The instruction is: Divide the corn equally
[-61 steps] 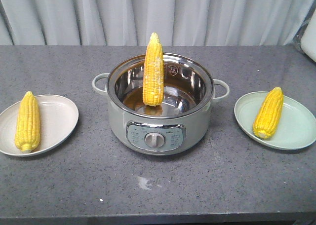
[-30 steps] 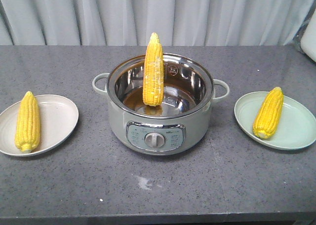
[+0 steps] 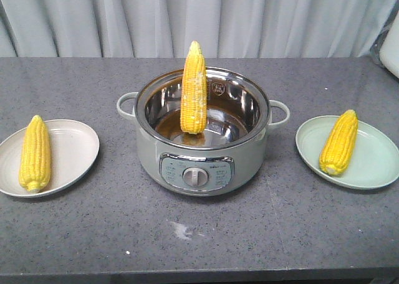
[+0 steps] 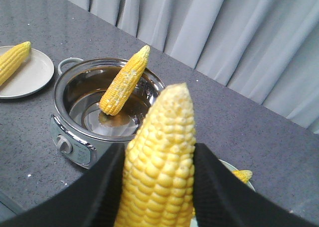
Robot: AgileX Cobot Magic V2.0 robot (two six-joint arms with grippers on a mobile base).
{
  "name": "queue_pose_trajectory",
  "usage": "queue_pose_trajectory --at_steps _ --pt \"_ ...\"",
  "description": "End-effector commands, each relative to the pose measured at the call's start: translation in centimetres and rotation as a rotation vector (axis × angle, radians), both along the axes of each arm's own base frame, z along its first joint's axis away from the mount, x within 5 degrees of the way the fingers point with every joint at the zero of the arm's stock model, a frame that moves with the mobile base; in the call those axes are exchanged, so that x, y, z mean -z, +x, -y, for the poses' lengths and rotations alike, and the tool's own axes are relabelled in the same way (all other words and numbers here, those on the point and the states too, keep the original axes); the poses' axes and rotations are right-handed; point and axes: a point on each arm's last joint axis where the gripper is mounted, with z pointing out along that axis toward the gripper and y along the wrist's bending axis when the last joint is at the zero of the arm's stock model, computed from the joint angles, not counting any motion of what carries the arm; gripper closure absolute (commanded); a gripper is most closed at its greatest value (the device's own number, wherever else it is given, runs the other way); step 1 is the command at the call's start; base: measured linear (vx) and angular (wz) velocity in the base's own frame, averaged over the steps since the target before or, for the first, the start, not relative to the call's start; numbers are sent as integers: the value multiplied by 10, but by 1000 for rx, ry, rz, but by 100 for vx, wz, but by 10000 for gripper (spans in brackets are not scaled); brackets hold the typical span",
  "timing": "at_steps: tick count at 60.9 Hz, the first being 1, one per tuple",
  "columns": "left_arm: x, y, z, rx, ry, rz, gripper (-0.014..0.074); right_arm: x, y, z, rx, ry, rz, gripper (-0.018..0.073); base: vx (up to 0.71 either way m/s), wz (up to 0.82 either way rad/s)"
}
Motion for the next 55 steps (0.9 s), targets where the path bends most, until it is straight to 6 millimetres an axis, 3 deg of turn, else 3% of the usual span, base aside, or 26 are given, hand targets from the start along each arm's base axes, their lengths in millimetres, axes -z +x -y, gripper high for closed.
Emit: queue_pose_trajectory --at_steps 1,21,31,42,55 --pt "-18 -11 -5 -15 -110 123 451 -5 -2 0 -4 9 26 561 0 0" --pt "-33 -18 -14 -207 -291 368 451 -5 -2 0 -4 9 26 561 0 0" --pt "-36 -26 -7 -168 -362 318 451 -5 -2 0 -4 9 26 561 0 0" --pt "-33 -23 6 -345 -231 331 451 -5 -2 -1 -5 10 26 561 0 0" --pt "-24 -19 19 -431 -90 174 451 -5 -2 -1 -9 13 26 561 0 0"
